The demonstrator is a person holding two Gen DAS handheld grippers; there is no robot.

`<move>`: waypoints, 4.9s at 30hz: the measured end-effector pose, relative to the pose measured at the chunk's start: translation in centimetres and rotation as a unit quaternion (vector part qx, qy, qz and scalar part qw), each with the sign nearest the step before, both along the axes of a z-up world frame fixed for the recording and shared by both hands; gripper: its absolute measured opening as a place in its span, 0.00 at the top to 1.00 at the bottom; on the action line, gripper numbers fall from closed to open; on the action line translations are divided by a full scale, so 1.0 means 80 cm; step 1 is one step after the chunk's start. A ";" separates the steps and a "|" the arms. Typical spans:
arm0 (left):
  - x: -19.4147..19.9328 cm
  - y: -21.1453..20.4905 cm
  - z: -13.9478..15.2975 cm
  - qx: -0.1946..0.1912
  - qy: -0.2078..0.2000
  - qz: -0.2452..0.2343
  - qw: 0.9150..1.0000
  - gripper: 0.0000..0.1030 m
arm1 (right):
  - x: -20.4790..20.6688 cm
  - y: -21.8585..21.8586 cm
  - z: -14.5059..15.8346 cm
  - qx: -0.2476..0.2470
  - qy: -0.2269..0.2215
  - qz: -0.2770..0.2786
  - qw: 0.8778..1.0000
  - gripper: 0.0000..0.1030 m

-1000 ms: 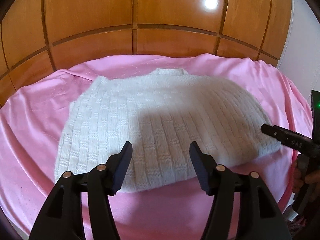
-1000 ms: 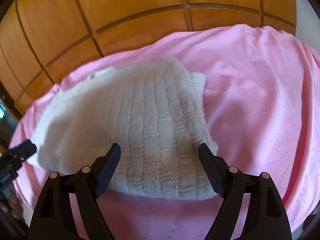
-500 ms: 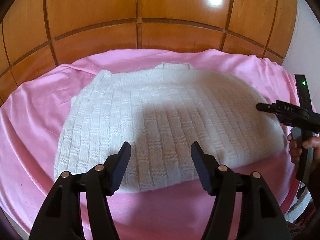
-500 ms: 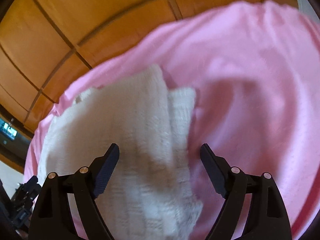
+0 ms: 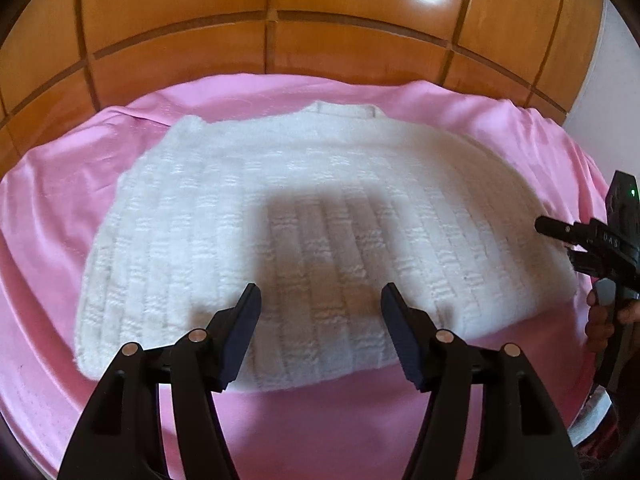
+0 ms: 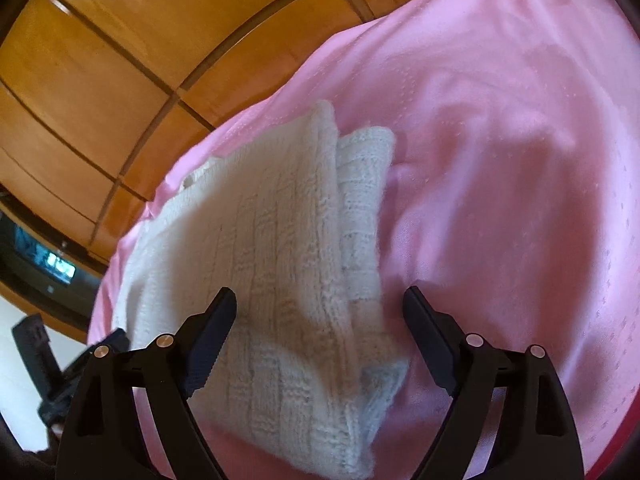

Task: Fold small clothes

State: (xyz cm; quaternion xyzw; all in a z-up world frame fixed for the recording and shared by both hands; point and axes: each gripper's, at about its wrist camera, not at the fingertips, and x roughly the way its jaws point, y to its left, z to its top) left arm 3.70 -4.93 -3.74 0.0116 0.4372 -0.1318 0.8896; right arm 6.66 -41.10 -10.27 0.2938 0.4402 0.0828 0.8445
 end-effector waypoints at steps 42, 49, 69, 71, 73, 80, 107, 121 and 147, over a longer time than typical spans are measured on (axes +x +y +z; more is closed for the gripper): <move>-0.010 0.135 0.015 -0.097 0.008 0.065 0.993 0.46 | 0.058 0.236 0.188 -0.058 -0.086 0.189 0.976 0.79; -0.017 0.222 0.013 -0.138 0.006 0.135 0.981 0.47 | 0.100 0.389 0.179 -0.074 -0.072 0.292 0.951 0.79; 0.008 0.254 -0.011 -0.371 0.067 0.096 0.921 0.38 | 0.015 0.269 0.128 -0.064 -0.064 0.210 0.973 0.40; 0.019 0.234 -0.018 -0.361 0.083 0.087 0.925 0.42 | 0.008 0.260 0.125 -0.070 -0.066 0.201 0.975 0.40; 0.028 0.218 -0.020 -0.341 0.088 0.081 0.932 0.72 | 0.002 0.256 0.129 -0.080 -0.076 0.200 0.974 0.40; 0.044 0.201 0.042 -0.227 0.015 0.084 0.970 0.94 | 0.022 0.331 0.126 -0.134 -0.098 0.280 0.945 0.48; 0.012 0.121 0.065 -0.053 -0.080 0.086 0.992 0.56 | 0.082 0.302 0.146 -0.177 -0.117 0.168 0.963 0.36; 0.043 0.135 0.024 -0.040 -0.038 0.099 0.994 0.55 | 0.165 0.359 0.107 -0.213 -0.066 0.153 0.963 0.36; 0.012 0.144 0.051 -0.035 -0.072 0.118 0.990 0.38 | 0.081 0.268 0.073 -0.072 -0.062 0.148 0.984 0.13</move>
